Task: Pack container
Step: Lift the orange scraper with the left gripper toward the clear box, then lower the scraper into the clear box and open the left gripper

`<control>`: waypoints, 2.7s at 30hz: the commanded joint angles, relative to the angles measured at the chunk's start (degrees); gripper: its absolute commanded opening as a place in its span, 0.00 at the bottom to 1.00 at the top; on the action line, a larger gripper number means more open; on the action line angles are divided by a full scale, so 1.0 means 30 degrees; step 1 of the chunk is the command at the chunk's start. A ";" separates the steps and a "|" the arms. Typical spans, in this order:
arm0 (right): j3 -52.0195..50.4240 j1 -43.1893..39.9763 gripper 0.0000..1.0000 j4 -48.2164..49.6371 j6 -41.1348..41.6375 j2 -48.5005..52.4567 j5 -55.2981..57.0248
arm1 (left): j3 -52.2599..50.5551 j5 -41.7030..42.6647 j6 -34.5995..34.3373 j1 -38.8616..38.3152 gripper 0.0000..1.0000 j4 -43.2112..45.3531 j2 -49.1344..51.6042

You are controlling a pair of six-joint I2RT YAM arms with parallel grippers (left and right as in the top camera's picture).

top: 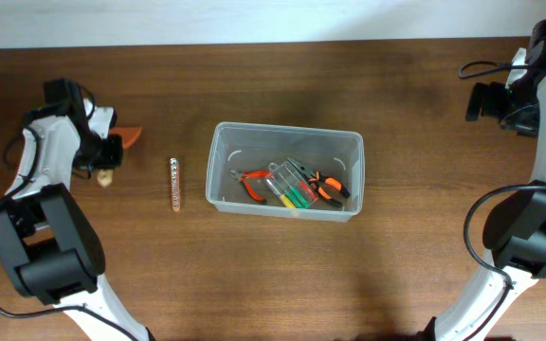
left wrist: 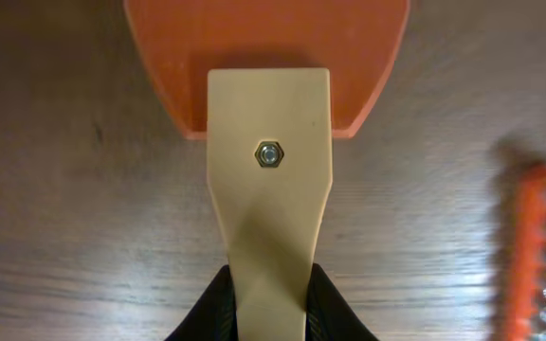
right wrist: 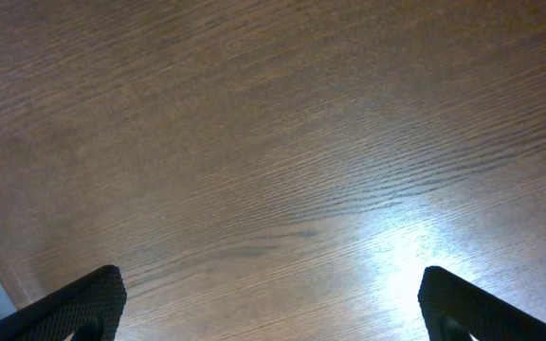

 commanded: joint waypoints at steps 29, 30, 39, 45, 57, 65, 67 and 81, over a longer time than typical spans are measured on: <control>-0.0102 0.0029 0.99 0.0000 0.0175 -0.0007 0.0109 | 0.8823 0.2295 0.0109 -0.8837 0.02 -0.4065 -0.0539; -0.0102 0.0029 0.99 0.0000 0.0175 -0.0007 0.0109 | 0.8823 0.2470 0.0124 -0.9275 0.02 -0.4277 -0.0554; -0.0102 0.0029 0.99 0.0000 0.0175 -0.0007 0.0109 | 0.8823 0.3300 0.1705 -1.2568 0.02 -0.6470 -0.0605; -0.0102 0.0029 0.99 0.0000 0.0175 -0.0007 0.0109 | 0.8823 0.3417 0.2688 -1.3391 0.02 -0.8378 -0.0605; -0.0102 0.0029 0.99 0.0000 0.0175 -0.0007 0.0109 | 0.8823 0.7366 0.3614 -1.3580 0.02 -0.9457 -0.0605; -0.0102 0.0029 0.99 0.0000 0.0175 -0.0007 0.0109 | 0.8743 0.6980 0.3978 -1.4433 0.02 -0.9544 -0.0583; -0.0102 0.0029 0.99 0.0000 0.0175 -0.0007 0.0109 | 0.8743 0.6586 0.3971 -1.4637 0.02 -0.9610 -0.0583; -0.0102 0.0029 0.99 0.0000 0.0175 -0.0007 0.0109 | 0.6186 0.4488 0.3963 -1.5096 0.02 -0.7774 -0.0546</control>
